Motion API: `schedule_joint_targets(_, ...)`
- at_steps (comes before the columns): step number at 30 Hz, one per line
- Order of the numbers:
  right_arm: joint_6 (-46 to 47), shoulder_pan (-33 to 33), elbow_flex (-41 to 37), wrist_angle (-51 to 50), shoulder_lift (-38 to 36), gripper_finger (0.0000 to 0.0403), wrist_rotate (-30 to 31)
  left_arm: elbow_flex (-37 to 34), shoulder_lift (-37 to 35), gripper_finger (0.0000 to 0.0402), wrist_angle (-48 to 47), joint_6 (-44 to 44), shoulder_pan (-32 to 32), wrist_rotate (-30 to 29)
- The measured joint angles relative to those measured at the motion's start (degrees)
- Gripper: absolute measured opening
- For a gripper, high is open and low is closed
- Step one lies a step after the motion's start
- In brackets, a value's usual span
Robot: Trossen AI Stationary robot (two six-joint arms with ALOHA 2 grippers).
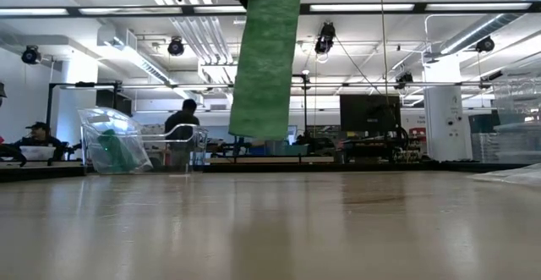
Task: Roll bandage
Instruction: Roll the green bandage
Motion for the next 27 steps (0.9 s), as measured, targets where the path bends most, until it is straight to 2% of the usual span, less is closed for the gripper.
schedule_joint_targets(7, 3.45, -0.1, -0.04, 1.46, -3.18, 0.0025, -0.15, -9.35, -1.67, 0.0, 10.61, -0.77, 2.15, -5.67)
schedule_joint_targets(12, 4.45, -0.15, -0.06, 2.91, -5.22, 0.0024, 1.13, -15.05, -1.18, 0.0, 18.4, -3.82, 3.09, -6.62)
schedule_joint_targets(19, -3.29, -0.08, -0.06, 4.73, -4.44, 0.0024, 15.95, -20.58, -1.11, 0.0, 28.1, -7.77, 1.41, -7.86)
schedule_joint_targets(21, -3.27, -0.08, -0.06, 4.74, -3.69, 0.0024, 14.83, -20.81, -1.79, 0.0, 27.95, -7.33, 0.95, -8.68)
schedule_joint_targets(25, -2.05, -0.04, -0.06, 4.24, -3.09, 0.0024, 8.56, -20.35, -3.92, 0.0, 27.64, -3.24, 0.73, -9.18)
schedule_joint_targets(27, -1.23, -0.04, -0.06, 3.47, -3.09, 0.0024, 7.4, -19.79, -5.37, 0.0002, 26.51, -0.57, 0.73, -11.31)
